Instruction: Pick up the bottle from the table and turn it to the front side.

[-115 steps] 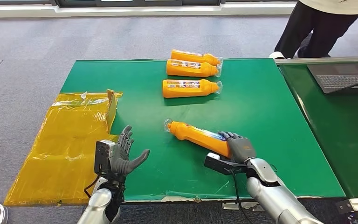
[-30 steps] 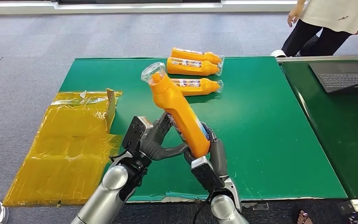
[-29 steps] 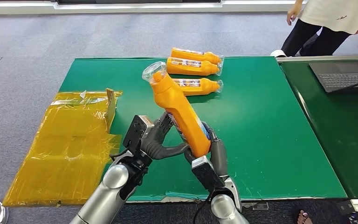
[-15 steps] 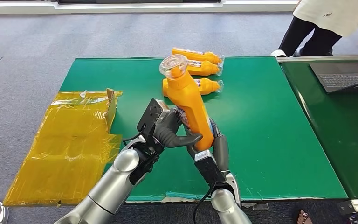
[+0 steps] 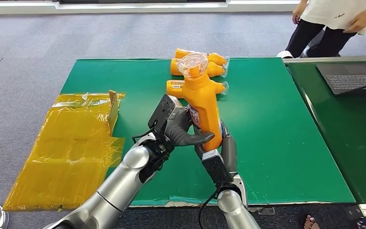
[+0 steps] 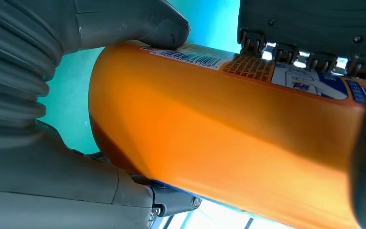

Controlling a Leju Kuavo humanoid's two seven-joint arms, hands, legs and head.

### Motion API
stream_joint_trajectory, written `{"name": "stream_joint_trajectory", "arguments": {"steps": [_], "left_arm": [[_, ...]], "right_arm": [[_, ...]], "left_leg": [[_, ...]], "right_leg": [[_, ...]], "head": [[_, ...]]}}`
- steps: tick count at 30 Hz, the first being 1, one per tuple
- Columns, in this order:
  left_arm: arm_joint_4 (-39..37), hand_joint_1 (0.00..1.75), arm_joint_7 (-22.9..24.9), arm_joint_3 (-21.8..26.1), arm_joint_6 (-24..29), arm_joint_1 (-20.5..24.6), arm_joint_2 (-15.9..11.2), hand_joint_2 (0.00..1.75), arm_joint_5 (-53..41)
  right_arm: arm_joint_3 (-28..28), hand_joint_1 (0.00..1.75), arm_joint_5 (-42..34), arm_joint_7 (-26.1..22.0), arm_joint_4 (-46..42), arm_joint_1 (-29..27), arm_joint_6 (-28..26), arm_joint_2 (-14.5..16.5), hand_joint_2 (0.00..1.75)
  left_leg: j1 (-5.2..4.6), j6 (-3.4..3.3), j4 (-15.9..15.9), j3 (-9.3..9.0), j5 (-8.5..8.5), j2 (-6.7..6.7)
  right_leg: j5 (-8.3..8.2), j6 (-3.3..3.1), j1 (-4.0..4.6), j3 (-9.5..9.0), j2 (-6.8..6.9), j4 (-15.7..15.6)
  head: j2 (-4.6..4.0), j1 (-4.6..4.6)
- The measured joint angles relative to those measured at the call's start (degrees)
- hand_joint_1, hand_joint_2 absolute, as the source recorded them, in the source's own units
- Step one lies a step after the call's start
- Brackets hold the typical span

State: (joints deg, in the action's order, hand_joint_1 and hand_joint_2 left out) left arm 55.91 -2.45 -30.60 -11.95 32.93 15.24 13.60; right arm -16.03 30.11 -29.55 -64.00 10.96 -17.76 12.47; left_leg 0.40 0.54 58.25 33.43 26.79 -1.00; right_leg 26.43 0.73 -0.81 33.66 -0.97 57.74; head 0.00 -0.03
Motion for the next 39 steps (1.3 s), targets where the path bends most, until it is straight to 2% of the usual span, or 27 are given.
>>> {"name": "stream_joint_trajectory", "arguments": {"steps": [6,13,22,30,39], "left_arm": [[-3.3,0.00,1.0,-2.3,-0.8,3.3,2.0,1.75,2.9],[-5.3,0.00,2.5,-5.8,-0.3,6.3,2.4,1.75,8.3],[-5.7,0.00,3.0,-15.0,4.9,9.8,2.1,1.75,15.4],[-5.7,0.00,3.5,-18.6,6.0,11.3,1.8,1.75,16.6],[-3.8,0.00,5.5,-25.2,12.9,13.8,1.1,1.75,20.2]], "right_arm": [[1.1,1.75,-0.3,0.0,0.0,0.0,-0.9,0.3,1.75],[1.9,1.75,-0.5,0.0,0.0,-0.1,-1.5,0.4,1.75],[3.3,1.75,-0.5,-0.1,0.0,-0.3,-2.1,0.6,1.75],[4.0,1.75,-0.5,-0.1,0.0,-0.8,-2.1,0.6,1.75],[4.1,1.75,-0.8,-0.5,0.2,-0.8,-1.9,0.7,1.75]], "left_leg": [[-0.02,-0.01,0.0,0.00,0.00,0.02],[-0.01,0.00,0.0,-0.02,-0.01,0.04],[-0.01,0.00,0.0,0.00,-0.01,0.04],[-0.01,0.00,0.0,-0.01,-0.01,0.03],[-0.01,0.00,0.0,-0.01,-0.01,0.03]], "right_leg": [[-0.02,0.02,-0.02,0.00,-0.01,0.0],[-0.03,0.02,0.00,0.02,-0.02,0.0],[-0.03,0.02,-0.01,0.01,-0.01,0.0],[-0.03,0.02,-0.01,0.01,-0.01,0.0],[-0.03,0.02,-0.01,-0.01,-0.01,0.0]], "head": [[0.00,0.01],[0.00,0.02],[0.00,0.03],[0.00,0.03],[0.00,0.02]]}}
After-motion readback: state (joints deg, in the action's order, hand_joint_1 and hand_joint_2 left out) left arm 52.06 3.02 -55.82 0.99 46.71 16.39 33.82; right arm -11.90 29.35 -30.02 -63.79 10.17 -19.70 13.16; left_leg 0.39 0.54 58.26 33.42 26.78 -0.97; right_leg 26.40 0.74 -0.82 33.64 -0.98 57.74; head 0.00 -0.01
